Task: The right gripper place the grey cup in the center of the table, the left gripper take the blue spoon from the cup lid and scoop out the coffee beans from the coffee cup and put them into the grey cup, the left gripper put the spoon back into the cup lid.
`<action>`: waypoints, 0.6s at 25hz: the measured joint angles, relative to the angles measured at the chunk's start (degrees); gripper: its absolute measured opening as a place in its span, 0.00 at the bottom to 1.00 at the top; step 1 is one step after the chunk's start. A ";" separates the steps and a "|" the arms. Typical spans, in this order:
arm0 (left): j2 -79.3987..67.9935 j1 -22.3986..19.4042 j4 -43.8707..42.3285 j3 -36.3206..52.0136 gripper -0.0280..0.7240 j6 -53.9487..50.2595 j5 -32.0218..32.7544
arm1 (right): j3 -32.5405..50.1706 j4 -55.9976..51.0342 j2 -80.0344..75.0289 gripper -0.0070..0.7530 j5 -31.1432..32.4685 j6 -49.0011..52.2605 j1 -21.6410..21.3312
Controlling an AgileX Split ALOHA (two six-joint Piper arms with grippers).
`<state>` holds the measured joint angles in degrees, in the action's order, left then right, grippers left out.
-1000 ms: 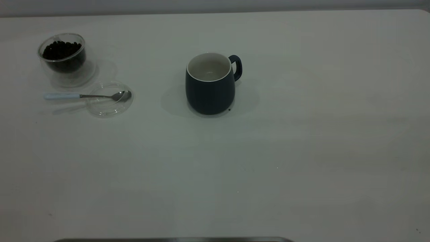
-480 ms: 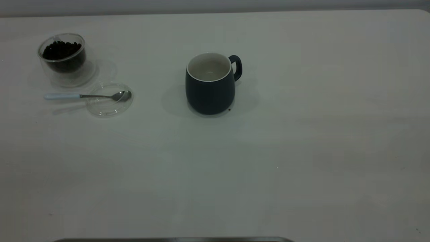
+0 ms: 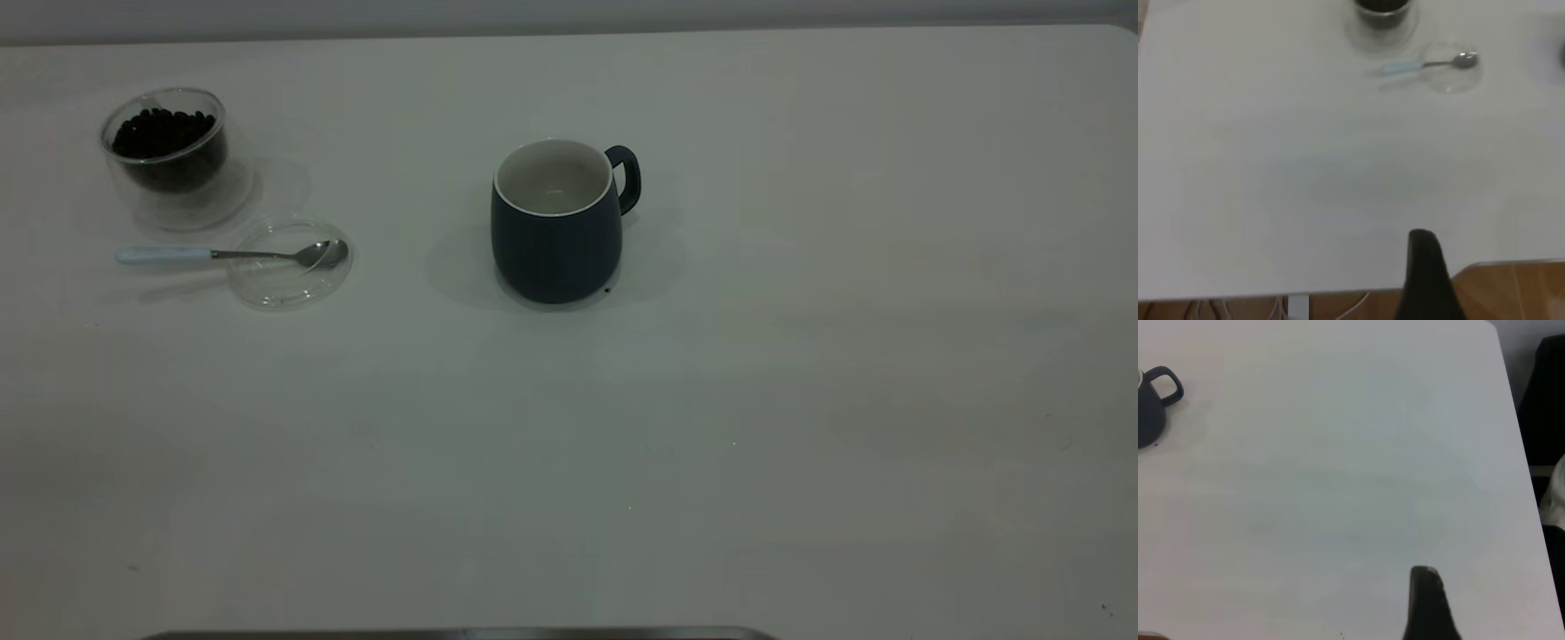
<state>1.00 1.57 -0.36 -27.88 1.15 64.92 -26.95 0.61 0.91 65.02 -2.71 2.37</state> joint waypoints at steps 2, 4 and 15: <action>0.00 0.00 -0.17 0.00 0.82 -0.25 0.06 | 0.00 0.00 0.00 0.62 0.00 0.00 0.00; 0.00 0.00 -0.17 0.00 0.82 -0.36 0.12 | 0.00 0.00 0.00 0.62 0.00 0.00 0.00; 0.00 0.00 -0.21 0.00 0.82 -0.43 0.12 | 0.00 0.00 0.00 0.62 0.00 0.00 0.00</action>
<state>1.00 1.57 -0.57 -27.88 0.72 65.04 -26.95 0.61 0.91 65.02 -2.71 2.37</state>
